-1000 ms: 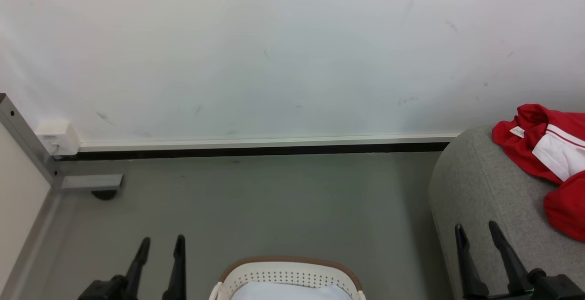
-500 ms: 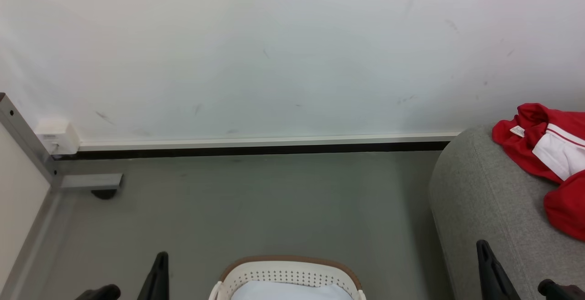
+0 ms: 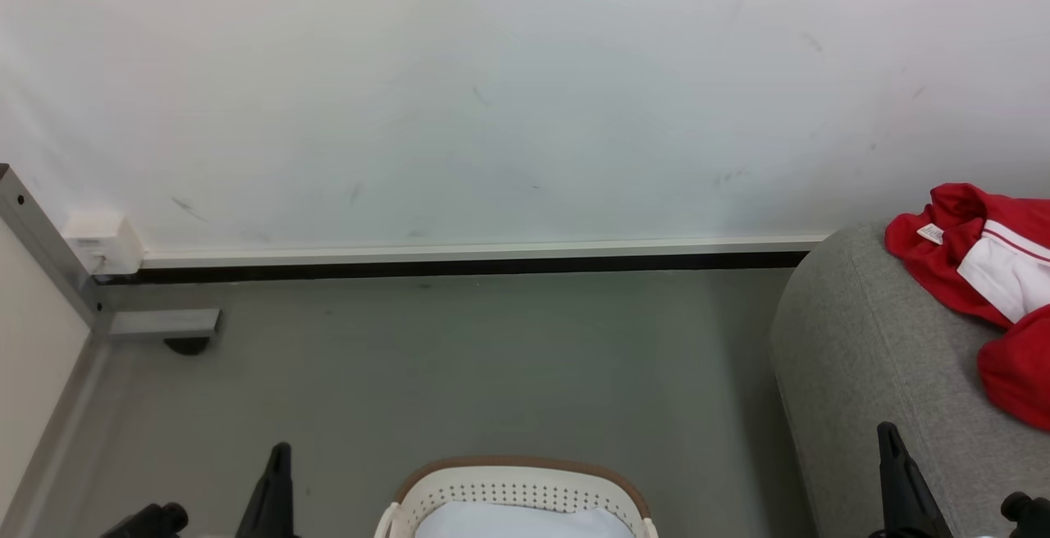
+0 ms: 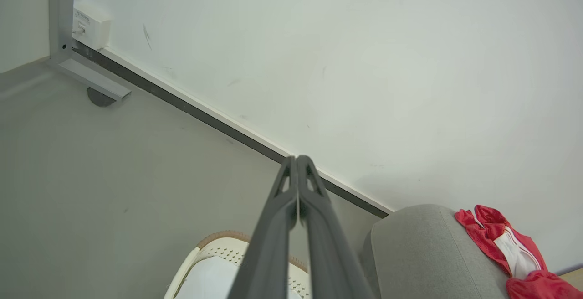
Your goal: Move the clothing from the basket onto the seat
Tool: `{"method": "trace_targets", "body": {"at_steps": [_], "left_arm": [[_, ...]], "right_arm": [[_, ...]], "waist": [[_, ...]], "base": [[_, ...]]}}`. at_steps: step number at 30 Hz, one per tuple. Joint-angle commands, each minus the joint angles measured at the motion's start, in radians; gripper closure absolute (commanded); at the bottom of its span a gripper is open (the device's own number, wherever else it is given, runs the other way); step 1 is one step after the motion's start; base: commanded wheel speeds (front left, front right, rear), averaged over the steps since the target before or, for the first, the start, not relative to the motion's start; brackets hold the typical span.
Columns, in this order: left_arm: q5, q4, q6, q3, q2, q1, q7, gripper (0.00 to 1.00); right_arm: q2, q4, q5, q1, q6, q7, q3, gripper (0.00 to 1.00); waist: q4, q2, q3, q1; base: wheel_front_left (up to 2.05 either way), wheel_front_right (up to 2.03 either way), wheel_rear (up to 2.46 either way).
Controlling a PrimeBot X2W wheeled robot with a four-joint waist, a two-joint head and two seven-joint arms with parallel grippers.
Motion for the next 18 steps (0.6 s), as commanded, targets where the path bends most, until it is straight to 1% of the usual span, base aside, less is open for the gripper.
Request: {"method": "trace_targets", "body": {"at_steps": [1,18], "left_arm": [[-0.051,-0.009,-0.005,0.012,0.001,-0.028,0.010,1.00],[-0.270,-0.002,-0.024,0.048,-0.011,-0.052,0.073,1.00]], "right_arm": [[-0.008,-0.012,0.049,-0.028,0.000,0.009,-0.010,1.00],[-0.010,-0.004,0.268,-0.051,-0.001,0.067,-0.041,1.00]], "waist": [[0.000,-0.0001,0.001,0.0000],[0.002,-0.0001,0.005,0.0000]], "base": [[0.00,0.00,0.00],[0.00,0.00,0.00]]}}
